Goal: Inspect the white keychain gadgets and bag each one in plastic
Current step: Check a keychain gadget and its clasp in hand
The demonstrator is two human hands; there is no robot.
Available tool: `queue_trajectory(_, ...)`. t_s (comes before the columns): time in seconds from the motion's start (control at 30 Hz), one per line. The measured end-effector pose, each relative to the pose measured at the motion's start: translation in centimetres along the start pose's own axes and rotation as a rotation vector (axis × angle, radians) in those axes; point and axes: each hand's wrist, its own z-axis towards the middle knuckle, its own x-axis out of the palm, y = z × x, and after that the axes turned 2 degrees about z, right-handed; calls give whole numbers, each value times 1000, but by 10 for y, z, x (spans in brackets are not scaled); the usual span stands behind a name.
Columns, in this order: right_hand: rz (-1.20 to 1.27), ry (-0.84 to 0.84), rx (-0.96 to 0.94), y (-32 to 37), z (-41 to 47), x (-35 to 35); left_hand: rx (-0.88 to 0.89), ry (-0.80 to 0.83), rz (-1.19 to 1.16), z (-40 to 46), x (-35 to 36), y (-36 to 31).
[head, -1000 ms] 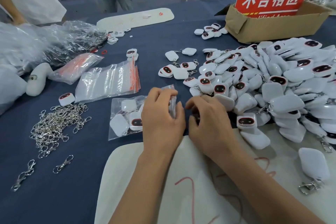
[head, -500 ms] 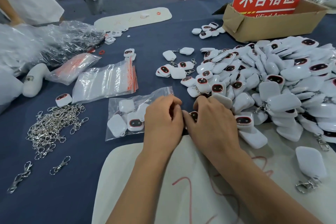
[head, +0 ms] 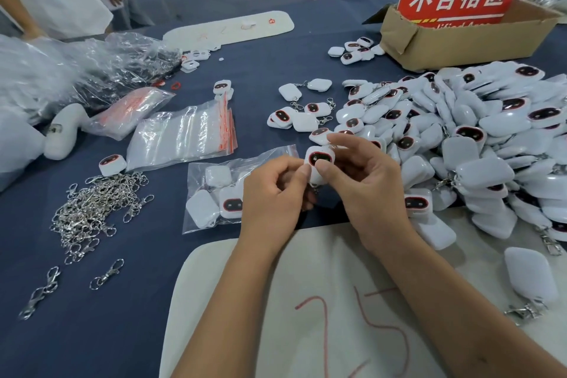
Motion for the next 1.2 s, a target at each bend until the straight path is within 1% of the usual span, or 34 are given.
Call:
queue_trajectory(0.07, 13, 2, 29, -1, 2, -1, -41, 26, -34, 0, -1, 0)
queue_trajectory(0.17, 2, 39, 55, -4, 5, -2, -76, 23, -64, 1, -1, 0)
queue_trajectory(0.33, -33, 29, 61, -6, 5, -2, -23, -22, -29, 0, 1, 0)
queue_trajectory(0.5, -36, 72, 32, -6, 4, 1, -42, -61, -65, 2, -2, -1)
queue_trajectory(0.67, -41, 116, 15, -5, 4, 0, -76, -55, -112, 3, -3, -3)
queue_trajectory(0.97, -65, 128, 25, -5, 3, 1, -72, -95, -65, 3, -1, 0)
queue_trajectory(1.1, -52, 107, 41, -3, 3, 1, -76, -71, -99, 2, -3, -1)
queue_trajectory(1.2, -57, 125, 79, 0, 3, 1, -88, -61, -161, 2, -3, -3)
